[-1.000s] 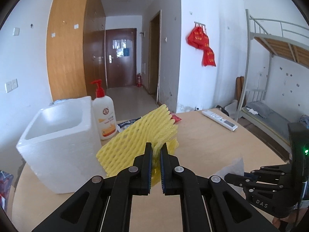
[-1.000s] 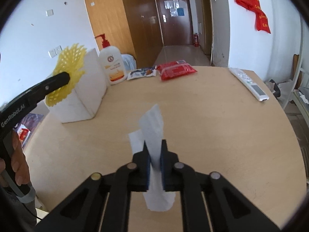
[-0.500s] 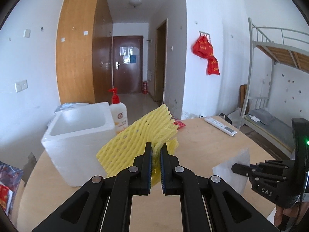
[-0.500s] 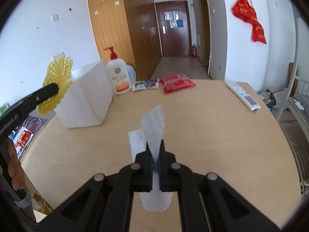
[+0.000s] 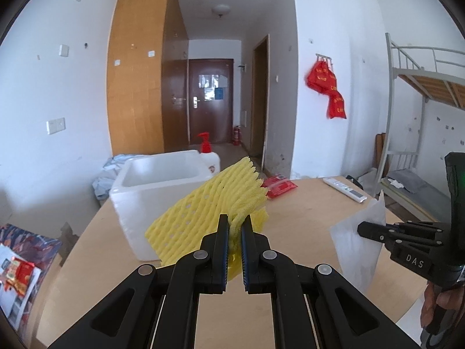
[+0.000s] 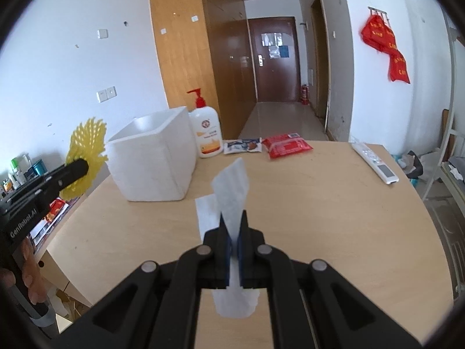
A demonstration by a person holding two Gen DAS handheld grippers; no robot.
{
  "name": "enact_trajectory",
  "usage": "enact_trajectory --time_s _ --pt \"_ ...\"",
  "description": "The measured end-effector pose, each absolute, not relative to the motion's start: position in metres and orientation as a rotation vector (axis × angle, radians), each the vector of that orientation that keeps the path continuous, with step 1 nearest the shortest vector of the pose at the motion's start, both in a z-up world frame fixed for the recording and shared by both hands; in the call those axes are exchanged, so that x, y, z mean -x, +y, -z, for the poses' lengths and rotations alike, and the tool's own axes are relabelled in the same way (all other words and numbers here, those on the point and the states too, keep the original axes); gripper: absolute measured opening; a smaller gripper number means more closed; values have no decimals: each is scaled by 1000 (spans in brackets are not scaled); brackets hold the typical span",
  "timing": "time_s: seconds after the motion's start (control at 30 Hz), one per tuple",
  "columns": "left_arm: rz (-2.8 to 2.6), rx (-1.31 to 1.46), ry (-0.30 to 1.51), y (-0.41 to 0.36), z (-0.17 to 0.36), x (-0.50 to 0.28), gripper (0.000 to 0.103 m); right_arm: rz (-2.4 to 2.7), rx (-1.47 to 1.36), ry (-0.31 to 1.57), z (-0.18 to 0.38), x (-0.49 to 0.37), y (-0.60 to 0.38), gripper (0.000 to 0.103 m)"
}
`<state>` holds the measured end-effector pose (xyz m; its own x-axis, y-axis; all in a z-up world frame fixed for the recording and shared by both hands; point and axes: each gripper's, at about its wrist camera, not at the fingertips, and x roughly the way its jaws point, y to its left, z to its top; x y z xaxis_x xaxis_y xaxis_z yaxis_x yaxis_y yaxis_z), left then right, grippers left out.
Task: Organize soft objects
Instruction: 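Carry the yellow foam net and white tissue over the white foam box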
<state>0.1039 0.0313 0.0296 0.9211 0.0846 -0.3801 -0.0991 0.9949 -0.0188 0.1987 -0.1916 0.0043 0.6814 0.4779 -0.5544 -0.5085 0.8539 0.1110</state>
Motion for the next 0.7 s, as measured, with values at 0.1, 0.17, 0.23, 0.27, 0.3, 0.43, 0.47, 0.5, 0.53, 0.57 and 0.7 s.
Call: enact_trajectory --time_s 0.1,0.17,0.23,0.27,0.3,0.43,0.47,0.5,0.53,0.57,0.7 --pt "-116 43 382 38 -29 -95 8 -570 57 597 -6 -194 -187 6" --pt "-127 39 380 40 -28 -90 8 -582 58 592 -8 -192 -183 6" --pt "-137 39 386 43 -27 -87 8 -588 58 586 -10 -190 -181 6" --pt "-147 38 388 44 -26 -85 8 -594 60 583 -10 -189 -180 6" --pt "-155 40 390 46 -25 -83 8 -601 60 581 -10 -188 -178 6" --pt "-189 39 390 54 -23 -72 8 -634 66 575 -11 -184 -167 6" --pt "-195 37 389 56 -24 -70 8 -642 68 574 -11 -183 -165 6" --pt "-199 38 387 58 -24 -67 8 -652 70 573 -11 -182 -162 6" --pt "-207 38 384 59 -25 -65 8 -660 74 571 -11 -181 -159 6" --pt "-215 36 380 61 -26 -63 8 -669 77 570 -12 -180 -156 6" --pt "-240 38 374 66 -28 -55 8 -701 81 561 -15 -177 -144 6"
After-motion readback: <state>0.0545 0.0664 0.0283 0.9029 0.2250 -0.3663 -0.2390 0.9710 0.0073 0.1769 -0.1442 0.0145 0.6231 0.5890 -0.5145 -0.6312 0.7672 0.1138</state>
